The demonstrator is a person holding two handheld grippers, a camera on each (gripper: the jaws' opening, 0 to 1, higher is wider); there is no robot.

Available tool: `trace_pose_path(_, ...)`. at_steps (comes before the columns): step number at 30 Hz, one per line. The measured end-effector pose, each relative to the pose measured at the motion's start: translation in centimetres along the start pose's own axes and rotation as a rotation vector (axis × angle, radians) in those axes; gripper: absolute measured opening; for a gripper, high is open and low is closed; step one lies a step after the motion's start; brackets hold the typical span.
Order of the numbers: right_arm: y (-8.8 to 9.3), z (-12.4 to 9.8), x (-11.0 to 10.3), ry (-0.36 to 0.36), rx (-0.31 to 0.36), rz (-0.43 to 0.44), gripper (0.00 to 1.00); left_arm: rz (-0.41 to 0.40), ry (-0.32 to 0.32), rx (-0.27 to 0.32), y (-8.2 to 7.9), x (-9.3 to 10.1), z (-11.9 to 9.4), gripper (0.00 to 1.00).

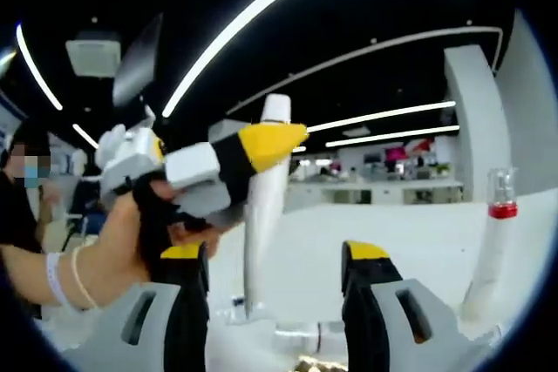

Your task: Arrange the skincare products in the storage area until every visible bottle or jar stands upright without overlapping.

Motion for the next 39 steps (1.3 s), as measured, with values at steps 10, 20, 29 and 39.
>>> trace_pose_path(10,-0.7,-1.4,-0.4,-0.007,0.022,-0.277,0.43,-0.094,0.211,0.032,1.4,2.2,-2.0,0.36)
trace_pose_path(20,-0.4,-2.4,-0.3,-0.051,-0.008,-0.707,0.14,-0.106,0.293,-0.049,2.6,3.2,-3.4,0.37)
trace_pose_path(29,-1.3,-3.2,1.1,0.041,-0.13,-1.363,0.13,-0.278,0.293,-0.01,2.5,2.1,-4.8,0.54)
trace_pose_path(39,-4.6,-4.9,2.6,0.157,-0.036,-1.535,0.13,-0.479,0.331,-0.091,3.4,2.4,-5.2,0.6)
Point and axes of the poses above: the point that each gripper's makers call its tool centre point, and the gripper's own axes: z roughly forward along the fingers, x roughly to its right, y roughly out of its underside, the point moved 5 cm from there along -z, roughly backward along the fingers, and after that the axes turned 11 degrees about x, right-handed, at the moved point
